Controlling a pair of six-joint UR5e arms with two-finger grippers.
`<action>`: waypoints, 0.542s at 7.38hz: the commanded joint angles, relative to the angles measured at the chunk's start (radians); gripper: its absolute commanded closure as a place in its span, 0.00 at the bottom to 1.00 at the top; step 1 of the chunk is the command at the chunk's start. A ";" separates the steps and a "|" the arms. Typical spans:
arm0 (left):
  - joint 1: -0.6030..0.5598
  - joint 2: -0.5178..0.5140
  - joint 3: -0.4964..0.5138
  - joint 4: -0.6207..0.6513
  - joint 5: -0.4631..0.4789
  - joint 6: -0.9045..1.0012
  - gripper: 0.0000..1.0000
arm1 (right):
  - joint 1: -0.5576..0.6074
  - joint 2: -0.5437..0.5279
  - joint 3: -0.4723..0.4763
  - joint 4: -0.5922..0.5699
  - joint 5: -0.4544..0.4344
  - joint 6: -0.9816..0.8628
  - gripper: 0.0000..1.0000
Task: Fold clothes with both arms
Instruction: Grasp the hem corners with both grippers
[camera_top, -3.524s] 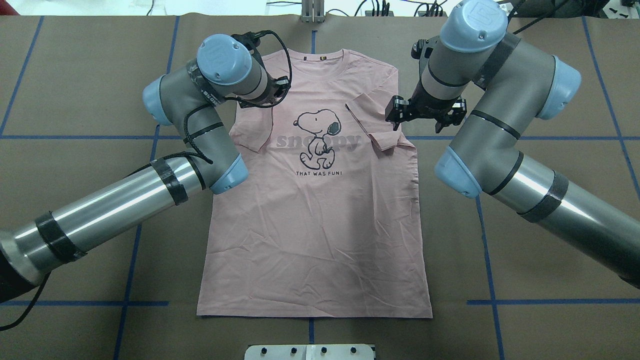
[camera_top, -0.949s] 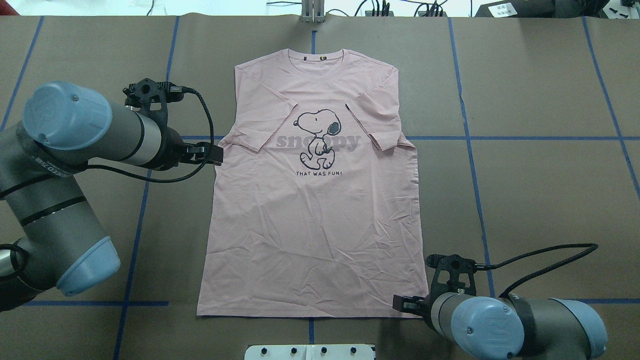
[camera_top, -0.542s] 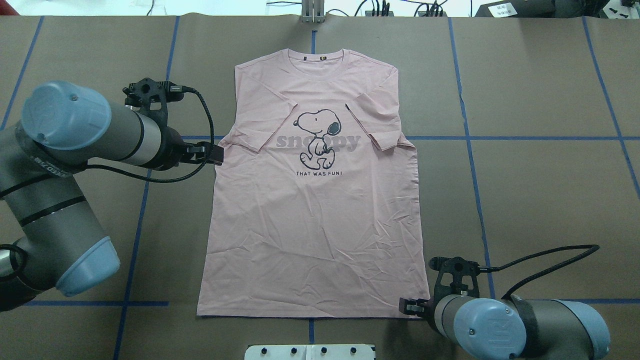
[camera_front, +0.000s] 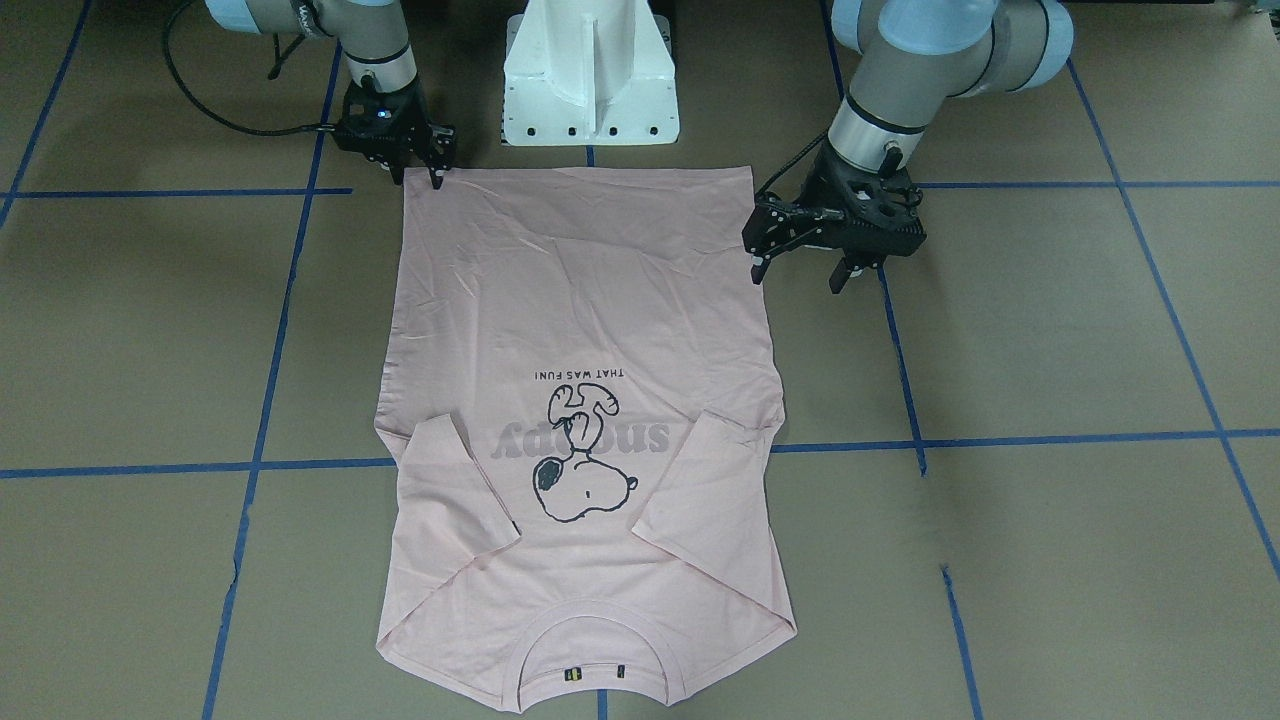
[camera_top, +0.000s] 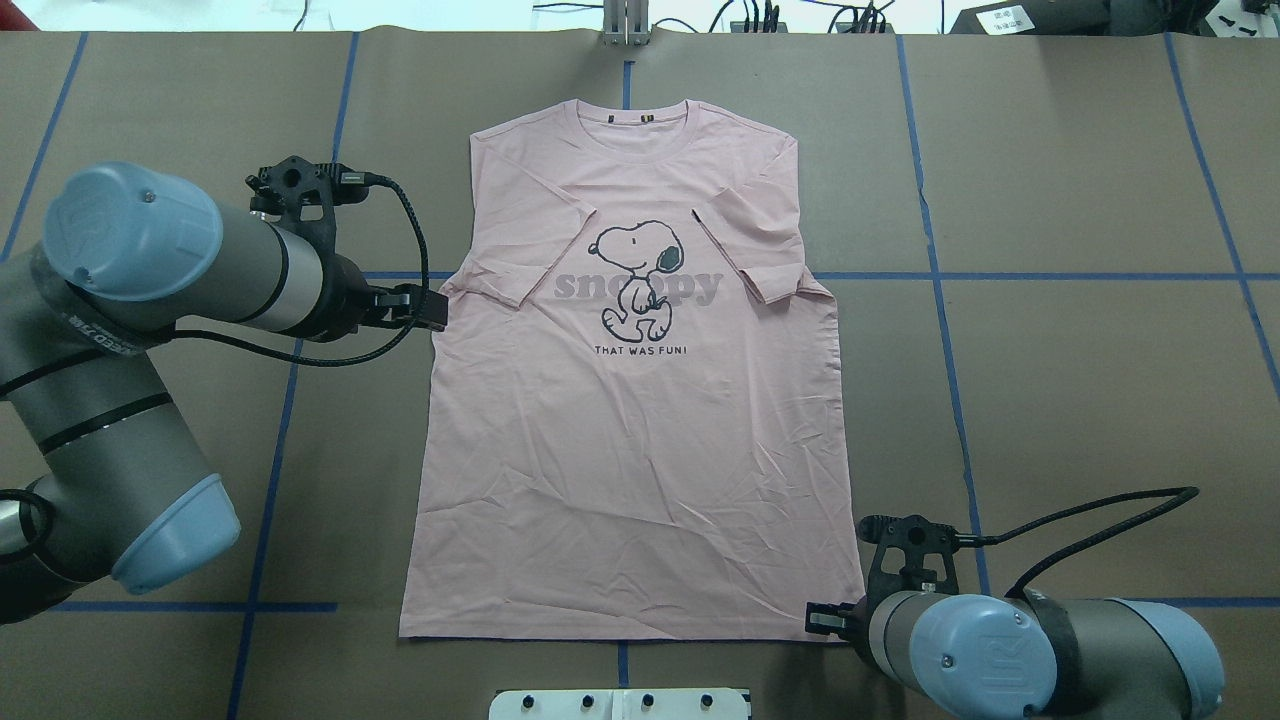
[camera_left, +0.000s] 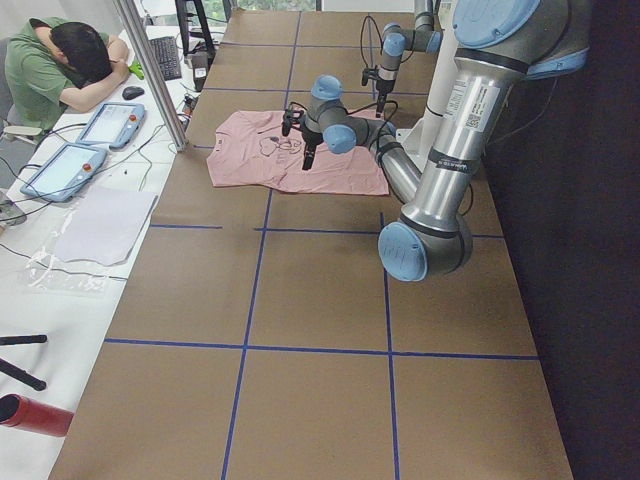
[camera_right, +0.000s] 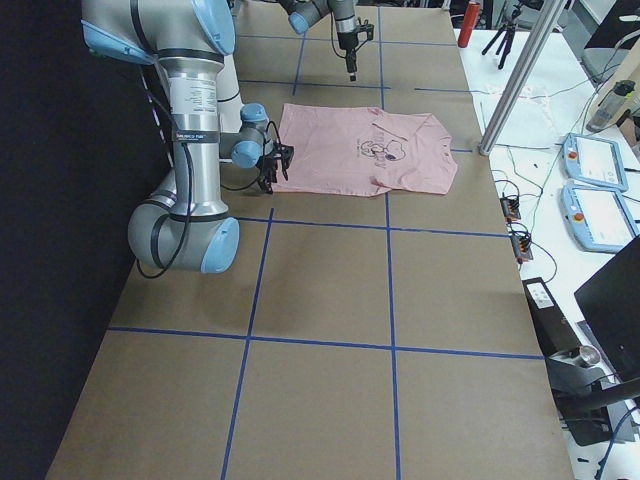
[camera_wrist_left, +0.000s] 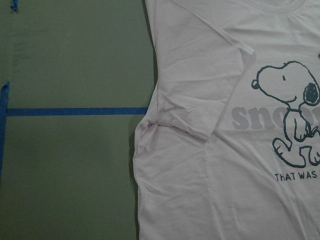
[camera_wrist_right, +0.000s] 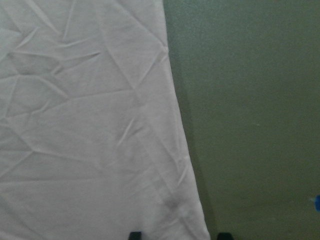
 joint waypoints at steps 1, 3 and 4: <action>0.001 -0.003 0.001 0.000 0.001 -0.001 0.00 | 0.000 0.004 0.003 0.000 0.001 0.000 1.00; 0.001 -0.009 0.001 0.000 0.001 -0.001 0.00 | 0.000 0.004 0.028 0.000 0.000 0.000 1.00; 0.001 -0.009 0.004 0.000 0.001 -0.001 0.00 | 0.000 0.006 0.029 0.000 -0.003 0.000 1.00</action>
